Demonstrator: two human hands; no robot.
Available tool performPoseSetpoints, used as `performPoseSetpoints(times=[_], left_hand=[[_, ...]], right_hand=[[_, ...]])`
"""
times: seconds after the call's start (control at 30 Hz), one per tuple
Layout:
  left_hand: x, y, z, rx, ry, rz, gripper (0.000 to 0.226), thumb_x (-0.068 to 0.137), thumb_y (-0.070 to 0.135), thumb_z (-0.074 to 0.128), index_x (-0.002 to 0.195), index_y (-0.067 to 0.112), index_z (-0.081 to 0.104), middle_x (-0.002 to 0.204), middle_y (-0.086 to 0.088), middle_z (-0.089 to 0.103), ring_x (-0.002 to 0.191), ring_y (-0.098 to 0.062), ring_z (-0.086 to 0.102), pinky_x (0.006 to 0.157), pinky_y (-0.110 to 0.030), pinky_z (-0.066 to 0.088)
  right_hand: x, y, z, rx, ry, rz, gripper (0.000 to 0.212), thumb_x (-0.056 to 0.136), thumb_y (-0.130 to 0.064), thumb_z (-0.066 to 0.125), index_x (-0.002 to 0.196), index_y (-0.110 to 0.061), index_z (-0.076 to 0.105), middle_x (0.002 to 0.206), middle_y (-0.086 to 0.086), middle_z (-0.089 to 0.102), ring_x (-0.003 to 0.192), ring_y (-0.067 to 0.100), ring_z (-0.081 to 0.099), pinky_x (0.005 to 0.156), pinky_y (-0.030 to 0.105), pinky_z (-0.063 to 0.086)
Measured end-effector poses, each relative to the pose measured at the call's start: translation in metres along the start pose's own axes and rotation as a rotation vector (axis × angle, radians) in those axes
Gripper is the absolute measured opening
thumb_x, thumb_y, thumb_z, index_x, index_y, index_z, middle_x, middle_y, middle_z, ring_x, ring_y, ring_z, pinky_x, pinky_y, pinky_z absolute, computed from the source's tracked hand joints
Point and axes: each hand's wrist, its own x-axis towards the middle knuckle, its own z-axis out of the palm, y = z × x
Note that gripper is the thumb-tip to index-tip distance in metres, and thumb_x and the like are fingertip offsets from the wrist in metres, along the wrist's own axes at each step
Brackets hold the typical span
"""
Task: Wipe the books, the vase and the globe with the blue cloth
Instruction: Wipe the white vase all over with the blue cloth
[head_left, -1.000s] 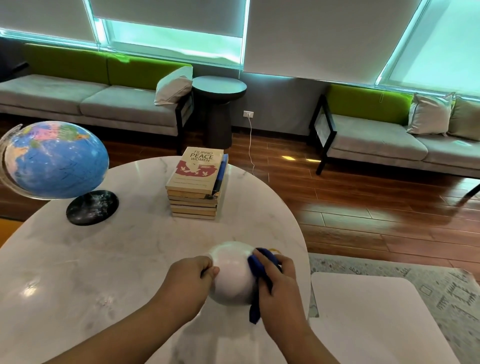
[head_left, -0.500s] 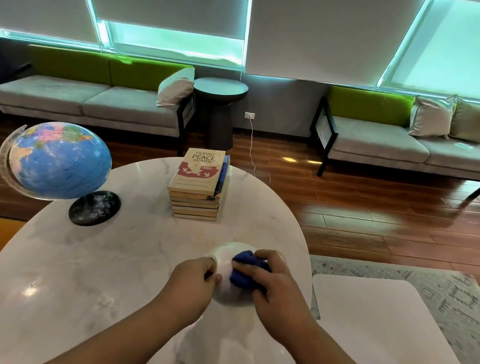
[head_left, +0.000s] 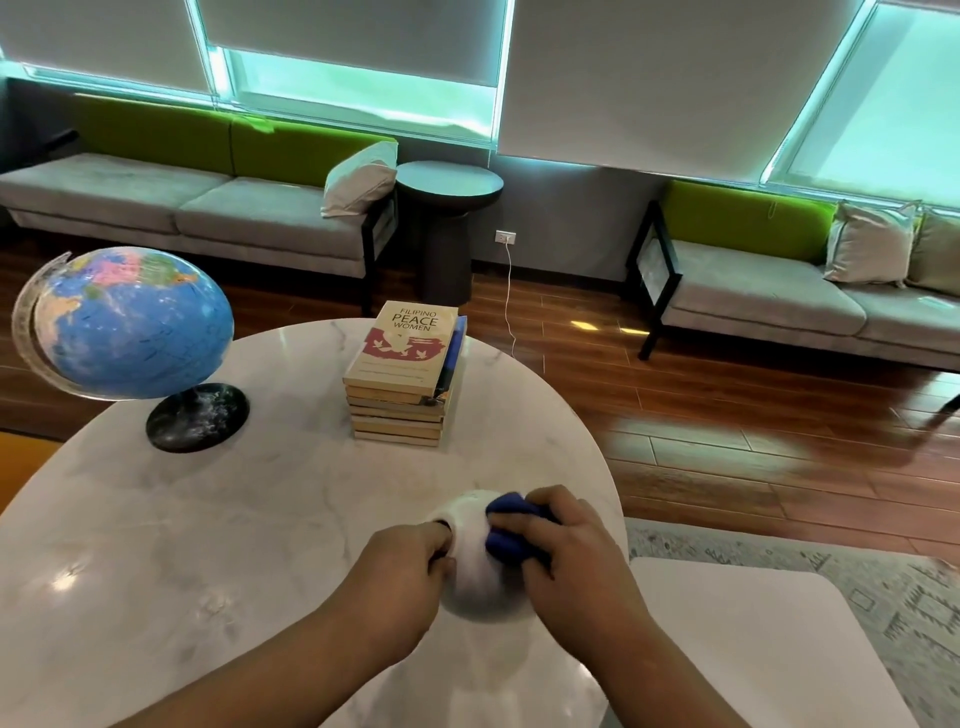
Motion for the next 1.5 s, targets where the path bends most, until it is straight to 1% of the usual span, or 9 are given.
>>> performPoseSetpoints(times=[0.27, 0.5, 0.73, 0.87, 0.97, 1.07, 1.2, 1.4, 1.5], left_hand=[[0.003, -0.003, -0.002, -0.141, -0.025, -0.080, 0.027, 0.092, 0.008, 0.049, 0.066, 0.015, 0.048, 0.066, 0.004, 0.045, 0.061, -0.009, 0.042, 0.055, -0.013, 0.034], [0.002, -0.002, -0.008, -0.369, -0.116, -0.244, 0.020, 0.081, -0.002, 0.045, 0.068, 0.008, 0.056, 0.071, -0.008, 0.054, 0.067, -0.020, 0.047, 0.060, -0.026, 0.042], [0.011, -0.002, -0.009, -0.857, -0.081, -0.567, 0.021, 0.090, 0.005, 0.045, 0.082, -0.004, 0.062, 0.058, -0.014, 0.056, 0.059, -0.024, 0.046, 0.058, -0.031, 0.043], [0.011, -0.005, -0.011, -0.945, -0.053, -0.587, 0.020, 0.090, 0.003, 0.047, 0.078, -0.004, 0.060, 0.057, -0.013, 0.052, 0.053, -0.022, 0.044, 0.050, -0.027, 0.040], [0.010, -0.001, -0.010, -1.005, -0.051, -0.594, 0.020, 0.090, -0.001, 0.045, 0.076, -0.005, 0.059, 0.060, -0.012, 0.049, 0.046, -0.019, 0.044, 0.047, -0.025, 0.039], [0.011, 0.002, -0.010, -1.025, -0.038, -0.601, 0.017, 0.089, -0.002, 0.045, 0.079, -0.006, 0.057, 0.062, -0.014, 0.048, 0.047, -0.020, 0.043, 0.050, -0.027, 0.039], [0.009, -0.006, -0.009, -1.017, -0.040, -0.604, 0.019, 0.090, 0.000, 0.045, 0.083, -0.008, 0.060, 0.060, -0.014, 0.050, 0.054, -0.020, 0.043, 0.055, -0.029, 0.041], [0.008, -0.022, -0.007, -0.926, -0.051, -0.531, 0.024, 0.097, 0.010, 0.049, 0.082, -0.004, 0.061, 0.056, -0.009, 0.050, 0.049, -0.015, 0.044, 0.052, -0.024, 0.042], [0.009, -0.025, -0.006, -0.887, -0.057, -0.501, 0.025, 0.098, 0.012, 0.051, 0.080, -0.003, 0.061, 0.053, -0.008, 0.049, 0.045, -0.013, 0.042, 0.051, -0.023, 0.040]], right_hand=[[-0.023, -0.001, 0.020, -0.110, 0.050, -0.209, 0.048, 0.071, -0.021, 0.049, 0.113, -0.041, 0.064, 0.121, -0.016, 0.047, 0.094, 0.015, 0.050, 0.084, 0.017, 0.045], [-0.015, 0.007, 0.033, 0.060, 0.167, 0.066, 0.057, 0.079, -0.007, 0.064, 0.127, -0.038, 0.058, 0.130, -0.022, 0.034, 0.115, 0.007, 0.035, 0.105, 0.018, 0.031], [-0.026, 0.000, 0.034, -0.170, 0.056, -0.287, 0.038, 0.074, -0.027, 0.050, 0.107, -0.039, 0.067, 0.123, -0.015, 0.046, 0.094, 0.015, 0.050, 0.077, 0.024, 0.054], [-0.028, 0.028, 0.043, 0.061, 0.258, -0.019, 0.048, 0.073, -0.010, 0.061, 0.112, -0.037, 0.067, 0.117, -0.025, 0.043, 0.100, 0.005, 0.042, 0.096, 0.009, 0.035], [-0.013, 0.018, 0.046, 0.163, 0.231, 0.154, 0.053, 0.083, -0.004, 0.062, 0.122, -0.040, 0.060, 0.116, -0.029, 0.036, 0.106, -0.003, 0.034, 0.104, 0.014, 0.033], [-0.006, -0.003, 0.044, 0.053, 0.141, -0.005, 0.053, 0.080, -0.011, 0.055, 0.124, -0.040, 0.060, 0.127, -0.020, 0.039, 0.109, 0.003, 0.033, 0.103, 0.007, 0.024], [-0.017, 0.001, 0.050, -0.092, 0.110, -0.255, 0.043, 0.077, -0.023, 0.050, 0.113, -0.041, 0.066, 0.127, -0.017, 0.045, 0.102, 0.015, 0.046, 0.093, 0.019, 0.043], [-0.021, 0.042, 0.059, 0.451, 0.265, 0.328, 0.079, 0.079, 0.008, 0.060, 0.093, -0.070, 0.059, 0.115, -0.025, 0.050, 0.110, 0.001, 0.050, 0.094, 0.001, 0.033], [-0.016, 0.029, 0.060, 0.449, 0.237, 0.298, 0.071, 0.081, 0.006, 0.060, 0.105, -0.060, 0.058, 0.120, -0.027, 0.045, 0.115, -0.011, 0.043, 0.106, 0.011, 0.030]])
